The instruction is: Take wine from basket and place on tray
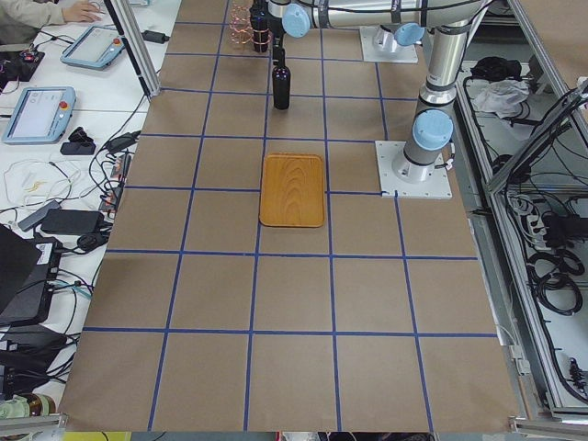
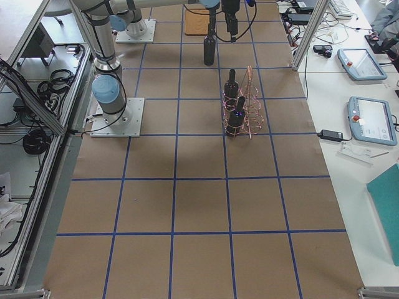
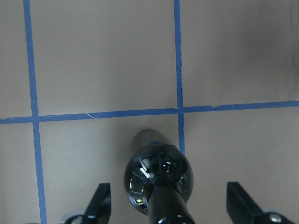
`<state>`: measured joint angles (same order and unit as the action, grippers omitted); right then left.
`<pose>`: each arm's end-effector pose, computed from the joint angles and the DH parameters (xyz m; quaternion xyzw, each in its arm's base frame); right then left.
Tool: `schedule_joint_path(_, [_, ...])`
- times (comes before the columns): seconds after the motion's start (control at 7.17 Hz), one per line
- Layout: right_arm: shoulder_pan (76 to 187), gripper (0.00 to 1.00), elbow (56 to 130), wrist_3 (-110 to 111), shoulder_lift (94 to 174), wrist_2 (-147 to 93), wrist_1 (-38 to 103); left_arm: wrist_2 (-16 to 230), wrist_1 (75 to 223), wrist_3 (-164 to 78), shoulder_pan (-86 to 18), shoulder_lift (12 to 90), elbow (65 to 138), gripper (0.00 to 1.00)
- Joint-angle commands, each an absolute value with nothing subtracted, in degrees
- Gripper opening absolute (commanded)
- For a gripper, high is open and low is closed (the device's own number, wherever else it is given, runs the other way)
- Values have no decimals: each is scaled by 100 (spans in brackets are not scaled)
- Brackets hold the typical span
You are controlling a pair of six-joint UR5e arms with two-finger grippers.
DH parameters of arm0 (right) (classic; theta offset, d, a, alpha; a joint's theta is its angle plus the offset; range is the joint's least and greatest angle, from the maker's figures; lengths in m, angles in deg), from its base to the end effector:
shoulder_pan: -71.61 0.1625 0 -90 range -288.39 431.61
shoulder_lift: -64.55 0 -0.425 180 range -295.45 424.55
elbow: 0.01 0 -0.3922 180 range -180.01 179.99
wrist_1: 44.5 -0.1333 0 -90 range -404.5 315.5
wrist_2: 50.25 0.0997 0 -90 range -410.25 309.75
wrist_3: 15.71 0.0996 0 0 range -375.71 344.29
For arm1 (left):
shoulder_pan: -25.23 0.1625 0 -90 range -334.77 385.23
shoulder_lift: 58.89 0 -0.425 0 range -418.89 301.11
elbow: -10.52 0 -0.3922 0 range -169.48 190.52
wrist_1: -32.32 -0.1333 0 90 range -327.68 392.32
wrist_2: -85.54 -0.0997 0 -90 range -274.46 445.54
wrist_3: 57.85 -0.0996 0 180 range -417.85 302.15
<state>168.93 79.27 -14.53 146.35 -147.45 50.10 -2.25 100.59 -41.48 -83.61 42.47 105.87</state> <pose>0.1916 -0.5436 0.5147 0.0495 -0.9949 0.0664 0.0579 -0.3130 -0.4927 0.3760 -0.0224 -0.9986 0.0359 0.0316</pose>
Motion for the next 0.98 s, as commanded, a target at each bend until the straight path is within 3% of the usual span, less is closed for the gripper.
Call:
schedule_joint_path(0.0, [16662, 100, 7927, -1580, 14848, -14517, 4772, -226, 10166, -4151, -8384, 4272, 10605, 62])
schedule_joint_path(0.42, [16574, 100, 8024, -1502, 15234, -14325, 4348, -235, 10202, -4151, -8437, 4263, 10597, 62])
schedule_joint_path(0.56, [16522, 100, 8050, -1501, 15192, -13984, 4357, -227, 10219, -4151, -8463, 4254, 10588, 51])
schedule_joint_path(0.7, [16512, 100, 8059, -1501, 15191, -14024, 4374, -226, 10219, -4151, -8472, 4254, 10596, 27])
schedule_joint_path(0.84, [16512, 100, 8068, -1510, 15191, -14042, 4314, -226, 10228, -4168, -8481, 4254, 10596, 15])
